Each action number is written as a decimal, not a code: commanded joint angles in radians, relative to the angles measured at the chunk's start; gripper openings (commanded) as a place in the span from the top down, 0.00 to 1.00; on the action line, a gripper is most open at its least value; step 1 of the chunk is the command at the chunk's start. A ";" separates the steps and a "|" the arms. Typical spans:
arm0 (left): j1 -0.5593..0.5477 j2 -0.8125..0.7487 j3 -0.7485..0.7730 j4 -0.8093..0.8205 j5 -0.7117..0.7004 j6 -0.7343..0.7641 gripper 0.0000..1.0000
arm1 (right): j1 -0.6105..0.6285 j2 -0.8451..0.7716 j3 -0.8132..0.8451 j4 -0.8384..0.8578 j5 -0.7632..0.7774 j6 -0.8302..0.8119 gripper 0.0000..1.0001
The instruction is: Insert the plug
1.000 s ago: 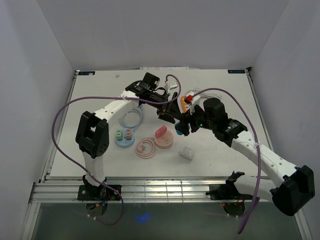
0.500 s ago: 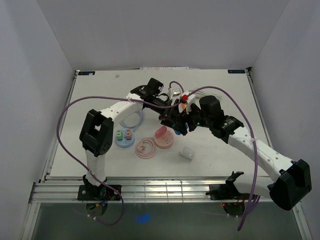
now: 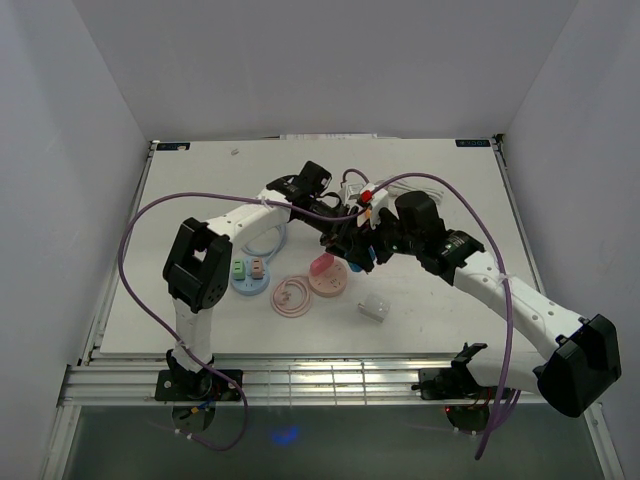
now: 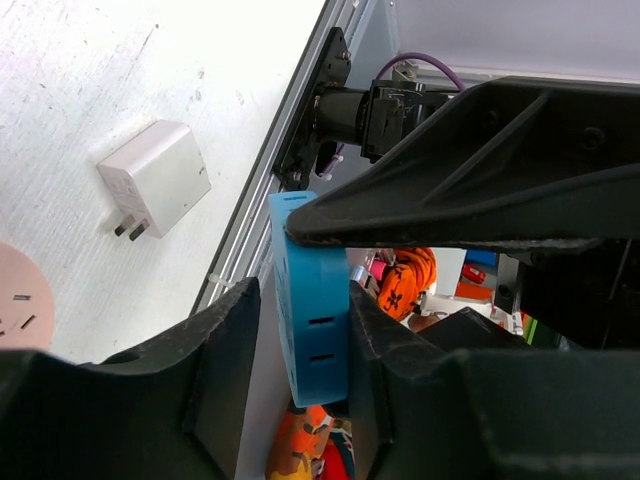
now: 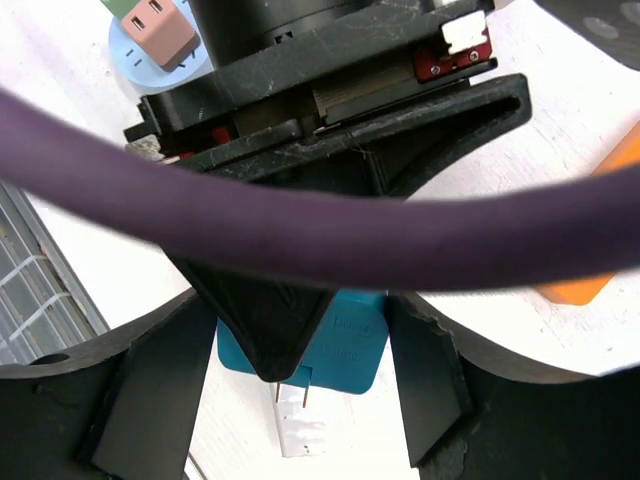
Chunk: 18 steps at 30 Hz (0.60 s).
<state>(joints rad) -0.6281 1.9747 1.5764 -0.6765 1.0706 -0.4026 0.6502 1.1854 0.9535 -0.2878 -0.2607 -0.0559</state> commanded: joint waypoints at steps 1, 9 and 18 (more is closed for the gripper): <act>-0.007 -0.008 -0.019 0.015 0.014 0.007 0.53 | 0.005 -0.003 0.050 0.052 0.015 0.007 0.52; -0.009 -0.013 -0.041 0.032 0.029 0.002 0.83 | 0.008 -0.009 0.036 0.058 0.031 0.022 0.45; 0.002 -0.062 -0.065 0.028 -0.061 0.041 1.00 | 0.008 -0.072 0.019 0.044 0.020 0.024 0.07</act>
<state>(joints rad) -0.6315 1.9747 1.5173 -0.6472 1.0546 -0.3996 0.6563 1.1629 0.9531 -0.2825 -0.2379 -0.0311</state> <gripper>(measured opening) 0.310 0.916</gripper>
